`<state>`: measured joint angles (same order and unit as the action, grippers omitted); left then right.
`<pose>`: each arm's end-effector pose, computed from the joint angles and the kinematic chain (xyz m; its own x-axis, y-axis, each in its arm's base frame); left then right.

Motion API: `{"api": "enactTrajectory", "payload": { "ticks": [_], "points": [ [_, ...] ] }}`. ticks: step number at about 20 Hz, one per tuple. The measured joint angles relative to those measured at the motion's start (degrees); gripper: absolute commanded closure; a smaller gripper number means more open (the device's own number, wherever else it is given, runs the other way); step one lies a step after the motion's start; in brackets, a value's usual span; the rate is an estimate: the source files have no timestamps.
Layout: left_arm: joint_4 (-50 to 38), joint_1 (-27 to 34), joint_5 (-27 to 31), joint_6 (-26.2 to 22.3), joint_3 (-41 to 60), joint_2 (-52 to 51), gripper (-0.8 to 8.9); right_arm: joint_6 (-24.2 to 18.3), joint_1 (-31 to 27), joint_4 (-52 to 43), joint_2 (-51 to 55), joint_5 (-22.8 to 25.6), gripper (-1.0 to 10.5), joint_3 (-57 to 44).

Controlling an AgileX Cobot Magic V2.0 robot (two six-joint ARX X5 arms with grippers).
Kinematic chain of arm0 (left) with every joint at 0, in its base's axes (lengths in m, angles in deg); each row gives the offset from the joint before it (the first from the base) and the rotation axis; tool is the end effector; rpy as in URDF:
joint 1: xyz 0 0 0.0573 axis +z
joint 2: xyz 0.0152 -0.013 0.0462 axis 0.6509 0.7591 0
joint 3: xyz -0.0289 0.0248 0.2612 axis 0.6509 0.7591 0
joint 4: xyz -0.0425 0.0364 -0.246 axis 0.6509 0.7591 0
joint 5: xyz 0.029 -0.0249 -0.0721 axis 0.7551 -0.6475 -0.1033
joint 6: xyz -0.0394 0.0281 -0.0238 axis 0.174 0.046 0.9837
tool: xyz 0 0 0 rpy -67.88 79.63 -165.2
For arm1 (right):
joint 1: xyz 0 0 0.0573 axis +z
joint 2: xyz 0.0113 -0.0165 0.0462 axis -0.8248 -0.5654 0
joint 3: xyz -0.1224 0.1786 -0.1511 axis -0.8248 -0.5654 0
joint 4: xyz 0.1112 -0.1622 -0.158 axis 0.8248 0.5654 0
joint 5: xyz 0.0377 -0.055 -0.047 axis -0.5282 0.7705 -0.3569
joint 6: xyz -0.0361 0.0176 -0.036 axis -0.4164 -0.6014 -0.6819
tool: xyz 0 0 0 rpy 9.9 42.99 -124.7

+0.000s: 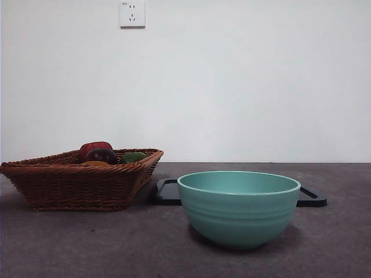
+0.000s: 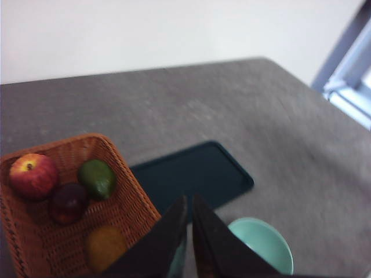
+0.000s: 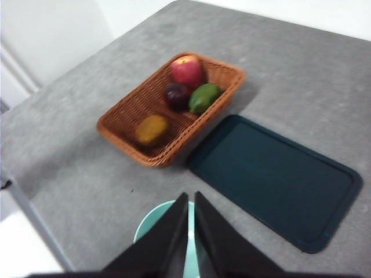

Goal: Pick up the wifruite, put it on the bowl, pick up the plate, put it on desk

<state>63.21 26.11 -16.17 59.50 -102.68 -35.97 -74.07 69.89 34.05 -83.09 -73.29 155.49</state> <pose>0.1213 -0.0439 0.4073 0.7193 -0.6176 -0.3180 0.5920 0.7845 -0.1845 0.1260 0.0472 0.3926 0.5957 0.6708 -0.4418 -0.6605 0.7221 0.2058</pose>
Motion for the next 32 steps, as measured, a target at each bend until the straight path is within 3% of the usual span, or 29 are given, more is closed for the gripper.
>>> {"api": "enactTrajectory", "payload": {
  "ticks": [8,10,12,14,27,30,32],
  "points": [
    [3.8,-1.1,-0.2,-2.6,0.0,-0.2,7.73,-1.3,0.3,1.4,0.0,0.2,9.3,0.0],
    [3.8,-1.1,-0.2,-2.7,0.0,-0.2,6.31,-1.3,0.3,1.4,0.0,0.2,7.7,0.0],
    [3.8,-1.1,-0.2,-2.7,0.0,-0.2,3.49,-1.0,0.3,1.5,0.0,0.2,5.4,0.0],
    [3.6,-1.1,-0.2,-2.8,0.0,-0.2,1.95,-0.7,0.3,1.5,0.0,0.2,4.5,0.0],
    [3.1,-1.1,-0.3,-0.3,0.0,-0.1,1.88,-0.2,0.3,1.5,0.0,0.2,4.5,0.0],
    [3.1,-1.1,-0.3,-0.1,0.0,0.3,1.88,0.0,0.3,1.5,0.0,0.2,3.4,0.0],
    [3.1,-1.1,-0.3,0.2,0.0,1.7,1.88,0.0,0.3,1.5,0.0,0.3,3.4,0.0]
  ]
}}
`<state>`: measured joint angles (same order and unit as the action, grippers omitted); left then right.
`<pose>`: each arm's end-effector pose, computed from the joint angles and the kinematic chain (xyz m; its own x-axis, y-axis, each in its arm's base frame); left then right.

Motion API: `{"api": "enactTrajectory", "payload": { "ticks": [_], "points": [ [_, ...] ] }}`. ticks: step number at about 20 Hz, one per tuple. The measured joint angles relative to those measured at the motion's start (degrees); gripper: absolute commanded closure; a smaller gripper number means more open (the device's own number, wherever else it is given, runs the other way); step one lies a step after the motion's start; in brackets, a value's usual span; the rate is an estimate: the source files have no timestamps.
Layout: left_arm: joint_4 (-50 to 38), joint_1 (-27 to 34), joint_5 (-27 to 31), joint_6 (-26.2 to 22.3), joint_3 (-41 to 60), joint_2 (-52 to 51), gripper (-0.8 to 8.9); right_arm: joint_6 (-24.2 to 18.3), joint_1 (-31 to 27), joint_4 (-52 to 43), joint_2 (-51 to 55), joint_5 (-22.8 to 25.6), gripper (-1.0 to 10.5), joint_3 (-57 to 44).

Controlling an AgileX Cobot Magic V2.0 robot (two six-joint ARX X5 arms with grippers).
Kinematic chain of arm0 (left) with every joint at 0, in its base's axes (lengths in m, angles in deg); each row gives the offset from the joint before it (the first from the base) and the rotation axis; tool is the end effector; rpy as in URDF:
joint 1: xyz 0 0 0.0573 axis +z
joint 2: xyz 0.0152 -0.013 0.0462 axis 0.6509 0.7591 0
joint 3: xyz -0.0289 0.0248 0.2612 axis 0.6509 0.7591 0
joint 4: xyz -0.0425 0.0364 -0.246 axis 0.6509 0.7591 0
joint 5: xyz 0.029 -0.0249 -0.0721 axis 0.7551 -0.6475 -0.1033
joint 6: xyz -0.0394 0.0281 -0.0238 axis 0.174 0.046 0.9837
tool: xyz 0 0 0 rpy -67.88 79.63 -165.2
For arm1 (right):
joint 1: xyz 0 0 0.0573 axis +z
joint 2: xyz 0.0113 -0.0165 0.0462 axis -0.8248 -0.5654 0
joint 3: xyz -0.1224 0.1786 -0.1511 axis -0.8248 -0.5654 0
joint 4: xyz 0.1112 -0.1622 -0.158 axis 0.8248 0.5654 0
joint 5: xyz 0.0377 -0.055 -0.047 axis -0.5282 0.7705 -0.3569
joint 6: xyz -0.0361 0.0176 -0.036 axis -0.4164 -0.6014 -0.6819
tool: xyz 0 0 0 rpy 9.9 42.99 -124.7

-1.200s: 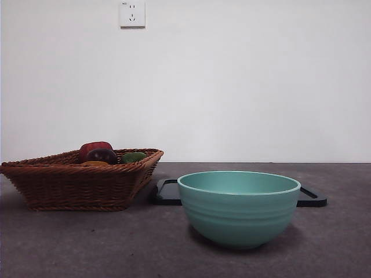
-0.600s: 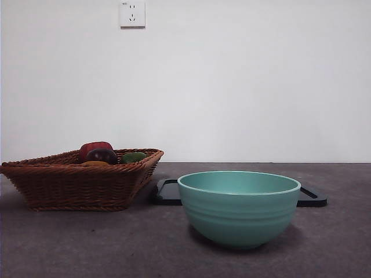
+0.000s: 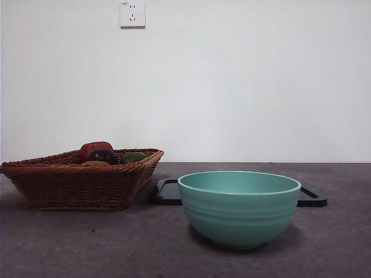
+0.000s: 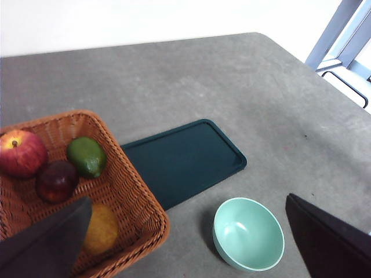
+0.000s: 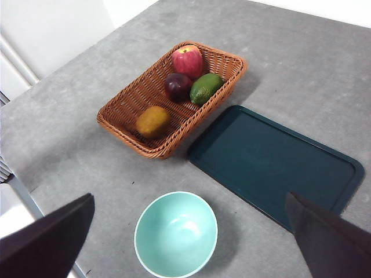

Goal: Pick up the wifruite, put it on the bowl, pick up the plate, put it on desk

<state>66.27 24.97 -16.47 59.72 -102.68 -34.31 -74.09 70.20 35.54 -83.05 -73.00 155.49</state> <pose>0.1268 -0.0482 0.3994 0.6757 -0.6280 -0.3860 0.5935 0.7741 -0.2203 0.1244 0.0474 0.3905 0.5842 0.6674 -0.4618 -0.6564 0.7232 0.2148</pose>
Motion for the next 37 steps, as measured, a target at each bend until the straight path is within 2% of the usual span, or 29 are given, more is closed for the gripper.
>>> {"api": "enactTrajectory", "payload": {
  "ticks": [7,16,23,25,28,37],
  "points": [
    [-0.2,0.0,0.7,3.7,0.0,11.7,1.89,0.0,0.0,0.0,0.0,0.0,3.4,0.0],
    [4.6,-0.3,9.7,5.0,-10.9,35.0,1.93,0.0,0.0,0.0,0.0,0.0,3.4,0.0],
    [4.7,-2.5,16.2,5.9,-16.7,50.3,1.94,0.0,0.0,0.0,0.0,0.0,3.4,0.0],
    [4.9,-3.1,16.5,5.9,-16.9,53.3,1.95,0.0,0.0,0.0,0.0,0.0,3.4,0.0],
    [4.9,-4.1,21.1,5.9,-16.9,56.6,1.97,0.0,0.0,-0.1,0.0,0.0,3.4,0.0],
    [5.1,-4.8,21.6,5.9,-16.9,61.7,1.97,0.0,0.0,2.2,0.3,0.0,3.4,0.0]
  ]
}}
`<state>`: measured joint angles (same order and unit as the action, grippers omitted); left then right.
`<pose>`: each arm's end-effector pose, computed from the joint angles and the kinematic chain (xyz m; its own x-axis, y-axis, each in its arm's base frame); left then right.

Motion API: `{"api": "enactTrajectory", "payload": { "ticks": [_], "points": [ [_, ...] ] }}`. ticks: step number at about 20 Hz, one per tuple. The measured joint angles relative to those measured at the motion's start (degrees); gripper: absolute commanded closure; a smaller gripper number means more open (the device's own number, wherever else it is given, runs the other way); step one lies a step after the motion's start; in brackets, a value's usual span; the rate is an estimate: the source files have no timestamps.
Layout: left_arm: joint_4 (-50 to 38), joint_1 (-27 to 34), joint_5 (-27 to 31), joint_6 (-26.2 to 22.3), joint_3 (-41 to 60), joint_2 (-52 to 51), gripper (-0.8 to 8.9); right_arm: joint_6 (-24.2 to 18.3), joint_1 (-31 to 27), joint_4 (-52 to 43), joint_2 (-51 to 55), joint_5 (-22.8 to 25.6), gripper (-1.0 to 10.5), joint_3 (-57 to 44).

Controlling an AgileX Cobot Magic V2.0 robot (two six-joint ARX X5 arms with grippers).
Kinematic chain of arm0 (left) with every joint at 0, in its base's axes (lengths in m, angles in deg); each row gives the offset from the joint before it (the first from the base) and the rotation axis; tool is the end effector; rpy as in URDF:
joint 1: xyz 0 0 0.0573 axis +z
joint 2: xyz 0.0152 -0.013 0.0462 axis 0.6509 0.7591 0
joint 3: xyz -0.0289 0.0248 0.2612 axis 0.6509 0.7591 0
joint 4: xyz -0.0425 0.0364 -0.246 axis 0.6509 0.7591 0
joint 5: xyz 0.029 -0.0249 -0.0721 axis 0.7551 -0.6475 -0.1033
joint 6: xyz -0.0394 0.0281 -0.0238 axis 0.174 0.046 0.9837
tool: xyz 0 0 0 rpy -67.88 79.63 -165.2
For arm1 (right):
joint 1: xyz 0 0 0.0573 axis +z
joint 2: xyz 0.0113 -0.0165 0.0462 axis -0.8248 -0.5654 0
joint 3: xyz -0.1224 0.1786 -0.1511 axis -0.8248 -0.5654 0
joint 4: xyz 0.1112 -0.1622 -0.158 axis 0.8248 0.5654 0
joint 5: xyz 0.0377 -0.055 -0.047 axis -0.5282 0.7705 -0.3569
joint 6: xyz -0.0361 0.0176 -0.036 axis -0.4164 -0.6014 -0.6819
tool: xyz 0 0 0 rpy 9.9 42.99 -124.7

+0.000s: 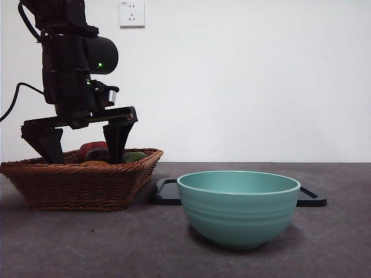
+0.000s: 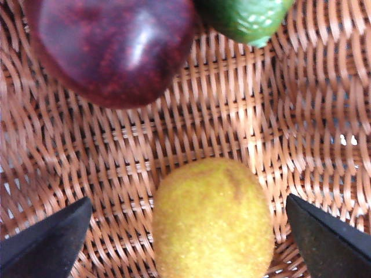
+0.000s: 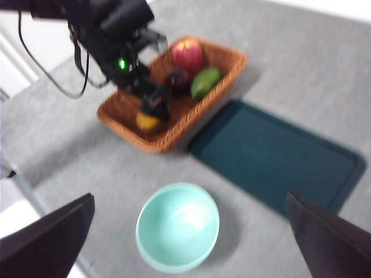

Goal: Pick up the wifruite, put it on the bowl, pick up the plate, put it on desk

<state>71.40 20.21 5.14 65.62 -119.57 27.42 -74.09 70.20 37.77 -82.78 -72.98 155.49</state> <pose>0.3547 -0.1338 0.2127 0.2188 -0.1443 -0.9650 0.2247 0.9699 -0.0941 0.1212 0.0466 0.3880 0.5687 0.6631 -0.4868 -0.6489 0.7253 0.2300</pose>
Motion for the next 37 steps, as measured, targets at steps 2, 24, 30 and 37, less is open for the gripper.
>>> {"api": "enactTrajectory", "payload": {
  "ticks": [2,24,30,37],
  "points": [
    [0.0,0.0,0.0,0.0,0.0,0.0,1.97,0.0,0.0,2.8,1.0,0.6,3.4,0.0],
    [1.8,-0.8,-0.1,0.0,-0.3,1.8,6.04,0.0,0.0,9.8,12.3,7.6,3.4,0.0],
    [10.0,-0.7,0.0,0.0,-7.0,2.0,6.04,0.0,0.0,10.0,12.3,7.6,3.4,0.0],
    [17.4,-7.0,-1.0,-0.2,-10.8,-2.1,6.04,0.0,0.0,11.6,12.3,7.6,3.4,0.0]
  ]
}}
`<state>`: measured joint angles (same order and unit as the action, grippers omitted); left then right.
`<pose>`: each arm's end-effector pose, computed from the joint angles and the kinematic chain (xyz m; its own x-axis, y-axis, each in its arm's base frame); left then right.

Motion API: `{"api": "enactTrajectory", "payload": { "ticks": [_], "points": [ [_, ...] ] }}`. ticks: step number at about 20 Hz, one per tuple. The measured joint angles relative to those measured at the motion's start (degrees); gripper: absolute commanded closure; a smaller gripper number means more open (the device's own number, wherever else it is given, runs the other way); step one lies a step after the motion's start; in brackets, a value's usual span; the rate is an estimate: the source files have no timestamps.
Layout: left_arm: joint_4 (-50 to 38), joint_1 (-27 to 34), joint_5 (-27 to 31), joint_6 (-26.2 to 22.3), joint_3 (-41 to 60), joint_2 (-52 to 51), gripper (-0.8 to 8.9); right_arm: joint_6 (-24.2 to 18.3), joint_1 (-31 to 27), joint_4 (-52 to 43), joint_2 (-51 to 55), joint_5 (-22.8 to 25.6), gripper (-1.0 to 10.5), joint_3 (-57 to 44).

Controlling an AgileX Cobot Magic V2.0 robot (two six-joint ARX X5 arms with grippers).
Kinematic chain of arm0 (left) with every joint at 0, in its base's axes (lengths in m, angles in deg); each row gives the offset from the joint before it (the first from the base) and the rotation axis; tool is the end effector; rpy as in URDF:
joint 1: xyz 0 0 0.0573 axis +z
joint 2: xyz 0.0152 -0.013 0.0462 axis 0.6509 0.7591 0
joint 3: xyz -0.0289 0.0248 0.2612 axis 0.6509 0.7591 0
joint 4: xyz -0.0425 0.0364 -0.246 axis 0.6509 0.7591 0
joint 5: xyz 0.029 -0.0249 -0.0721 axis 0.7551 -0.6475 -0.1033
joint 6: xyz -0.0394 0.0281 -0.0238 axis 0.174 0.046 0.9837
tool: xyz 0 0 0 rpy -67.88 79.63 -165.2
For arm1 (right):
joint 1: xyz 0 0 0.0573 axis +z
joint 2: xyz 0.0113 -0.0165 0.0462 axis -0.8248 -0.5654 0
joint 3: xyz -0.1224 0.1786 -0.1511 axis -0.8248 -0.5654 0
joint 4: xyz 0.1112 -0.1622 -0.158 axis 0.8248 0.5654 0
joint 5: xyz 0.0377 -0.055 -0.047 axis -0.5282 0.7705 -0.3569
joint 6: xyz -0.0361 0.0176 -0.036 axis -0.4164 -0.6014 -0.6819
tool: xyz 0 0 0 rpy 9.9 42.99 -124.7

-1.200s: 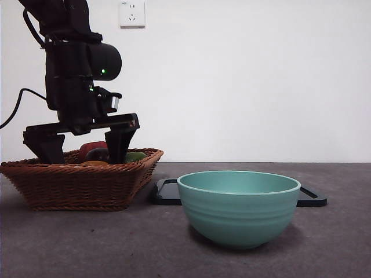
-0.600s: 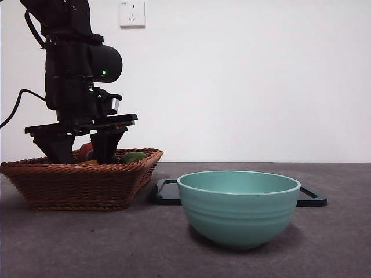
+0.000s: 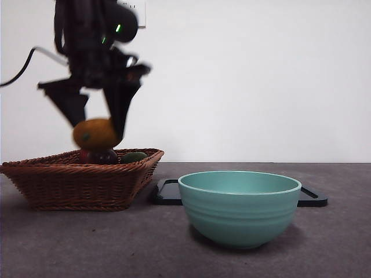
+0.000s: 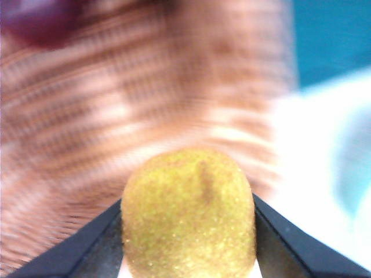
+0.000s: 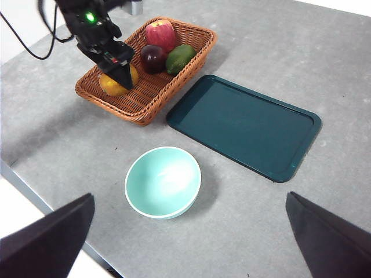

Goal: Pick up the wifruite, put it on the bowl, pick up the plate, put it on desk

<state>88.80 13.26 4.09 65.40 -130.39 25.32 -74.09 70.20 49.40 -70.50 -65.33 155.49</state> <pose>0.3247 -0.1705 0.2707 0.1234 -0.1509 -0.9808 0.3402 0.9349 -0.1010 0.0540 0.0255 0.3871 0.6515 0.5608 -0.5109 -0.5696 0.8064 0.1589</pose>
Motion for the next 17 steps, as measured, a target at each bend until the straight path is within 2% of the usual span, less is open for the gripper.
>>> {"api": "enactTrajectory", "payload": {
  "ticks": [6,10,17],
  "points": [
    [-0.7,-12.7,-0.1,0.1,-0.1,-3.8,6.04,0.0,0.0,0.2,0.0,0.0,3.4,0.0],
    [-5.2,-21.0,-0.1,0.3,-0.1,-3.8,6.04,0.0,0.0,0.2,0.0,0.0,3.4,0.0],
    [-7.9,-27.6,-0.2,1.8,-0.1,0.2,6.04,0.0,0.0,0.2,0.0,0.0,3.4,0.0]
  ]
}}
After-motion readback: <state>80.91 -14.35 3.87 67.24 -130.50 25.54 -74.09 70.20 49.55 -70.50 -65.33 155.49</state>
